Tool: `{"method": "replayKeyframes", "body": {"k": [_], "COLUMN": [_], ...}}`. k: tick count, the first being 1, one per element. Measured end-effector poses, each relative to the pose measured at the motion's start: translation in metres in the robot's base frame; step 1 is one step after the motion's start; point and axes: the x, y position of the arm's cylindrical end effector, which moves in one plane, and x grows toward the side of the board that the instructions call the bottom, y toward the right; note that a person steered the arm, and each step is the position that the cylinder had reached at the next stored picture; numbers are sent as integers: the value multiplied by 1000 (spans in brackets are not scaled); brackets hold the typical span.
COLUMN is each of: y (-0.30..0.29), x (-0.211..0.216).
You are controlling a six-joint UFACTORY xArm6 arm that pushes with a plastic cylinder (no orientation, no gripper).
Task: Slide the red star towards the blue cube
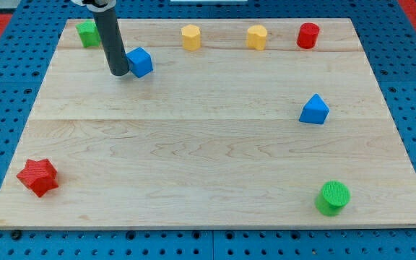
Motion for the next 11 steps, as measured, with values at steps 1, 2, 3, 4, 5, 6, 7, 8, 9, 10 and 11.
{"method": "replayKeyframes", "body": {"k": [1, 2, 3, 4, 5, 6, 7, 8, 9, 10, 11], "y": [10, 10, 10, -71, -141, -146, -119, -95, -78, -39, -35], "x": [40, 124, 211, 242, 235, 231, 220, 201, 165, 152, 165]}}
